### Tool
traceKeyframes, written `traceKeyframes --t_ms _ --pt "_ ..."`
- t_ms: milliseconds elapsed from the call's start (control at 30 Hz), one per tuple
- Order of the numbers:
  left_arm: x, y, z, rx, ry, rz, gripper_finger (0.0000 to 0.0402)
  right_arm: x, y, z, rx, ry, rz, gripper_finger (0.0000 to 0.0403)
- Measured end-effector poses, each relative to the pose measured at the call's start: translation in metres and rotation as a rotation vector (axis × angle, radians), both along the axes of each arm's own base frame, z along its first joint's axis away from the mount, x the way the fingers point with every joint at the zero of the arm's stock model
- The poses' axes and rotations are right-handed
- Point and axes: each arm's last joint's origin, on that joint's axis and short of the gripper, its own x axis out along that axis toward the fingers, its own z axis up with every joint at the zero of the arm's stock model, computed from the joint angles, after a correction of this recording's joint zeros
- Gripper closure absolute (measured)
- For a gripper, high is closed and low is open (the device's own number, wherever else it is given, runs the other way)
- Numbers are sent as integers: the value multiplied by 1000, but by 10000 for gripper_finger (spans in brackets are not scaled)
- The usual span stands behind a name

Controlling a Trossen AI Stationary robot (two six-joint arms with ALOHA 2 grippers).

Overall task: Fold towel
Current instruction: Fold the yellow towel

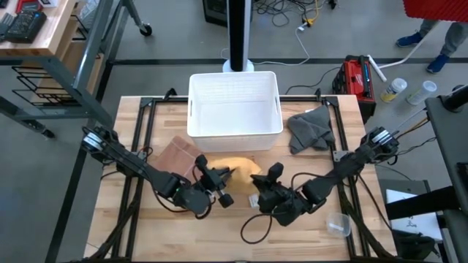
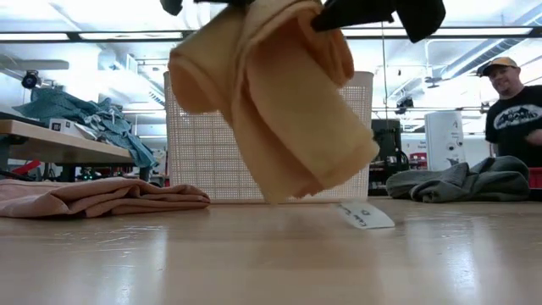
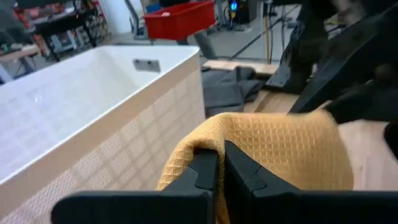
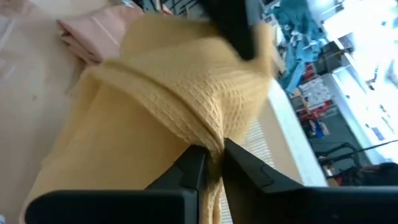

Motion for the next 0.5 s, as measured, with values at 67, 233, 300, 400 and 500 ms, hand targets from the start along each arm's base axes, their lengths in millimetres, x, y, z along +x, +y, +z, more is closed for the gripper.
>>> traceKeyframes --t_ms 67,233,300,400,500 --pt "-3 3 -3 -15 17 17 400 -2 2 1 -7 0 6 369" --pt "-6 6 -8 -21 59 37 400 -3 2 5 -5 -16 1 383" --pt "-7 6 -9 -17 69 38 400 -4 1 8 -12 -33 -21 390" --pt "-8 7 -10 -15 74 39 400 -7 -1 14 5 -59 -36 398" --pt "-8 7 -9 -16 75 38 400 -10 -1 18 25 -73 -40 399"
